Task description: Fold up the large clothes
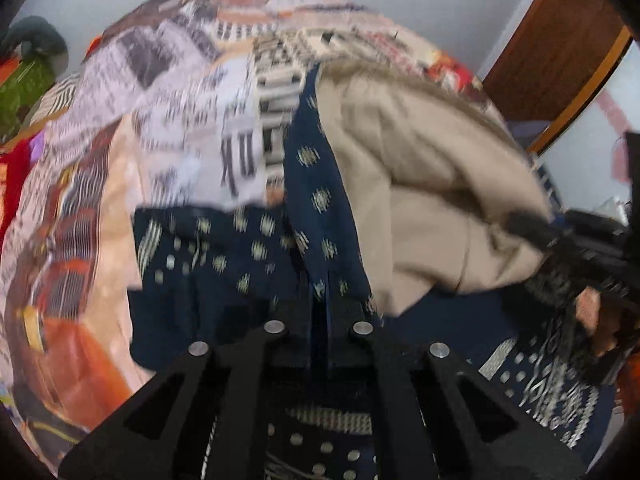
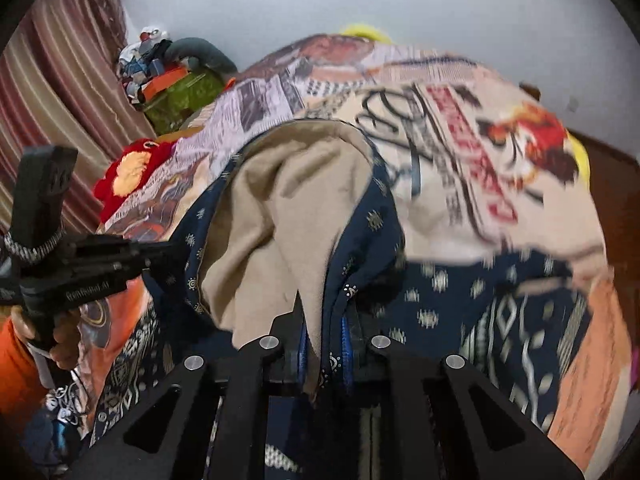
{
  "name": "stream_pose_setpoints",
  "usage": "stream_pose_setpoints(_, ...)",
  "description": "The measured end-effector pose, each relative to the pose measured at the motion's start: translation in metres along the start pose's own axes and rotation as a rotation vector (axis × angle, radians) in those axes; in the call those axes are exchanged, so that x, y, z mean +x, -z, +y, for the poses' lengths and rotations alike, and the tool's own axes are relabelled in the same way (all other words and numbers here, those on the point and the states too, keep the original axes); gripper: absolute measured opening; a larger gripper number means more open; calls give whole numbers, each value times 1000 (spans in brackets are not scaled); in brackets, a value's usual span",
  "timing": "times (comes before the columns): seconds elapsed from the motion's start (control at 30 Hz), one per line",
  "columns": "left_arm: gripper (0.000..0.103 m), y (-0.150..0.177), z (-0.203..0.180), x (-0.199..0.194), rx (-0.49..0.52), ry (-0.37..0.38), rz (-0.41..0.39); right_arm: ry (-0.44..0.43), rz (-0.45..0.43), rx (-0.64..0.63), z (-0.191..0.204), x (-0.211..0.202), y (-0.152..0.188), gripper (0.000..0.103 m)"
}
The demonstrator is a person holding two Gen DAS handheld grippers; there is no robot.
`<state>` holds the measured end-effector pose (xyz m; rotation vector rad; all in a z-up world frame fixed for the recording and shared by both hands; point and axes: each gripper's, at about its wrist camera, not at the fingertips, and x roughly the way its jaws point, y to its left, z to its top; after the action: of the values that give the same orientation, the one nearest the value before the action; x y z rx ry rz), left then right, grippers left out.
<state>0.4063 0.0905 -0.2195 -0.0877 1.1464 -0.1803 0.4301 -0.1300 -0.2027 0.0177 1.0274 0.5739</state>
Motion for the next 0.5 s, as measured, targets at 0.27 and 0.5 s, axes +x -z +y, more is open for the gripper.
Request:
stream_pose_setpoints(0.27,35,-5,-2,-34,57,-45,-77,-43,33,-14,5,-32,-9,27)
stream_pose_setpoints(0.5,57,-45,5,-52,49,-76,-183,-28,-86,-22,0,-55,-44,61)
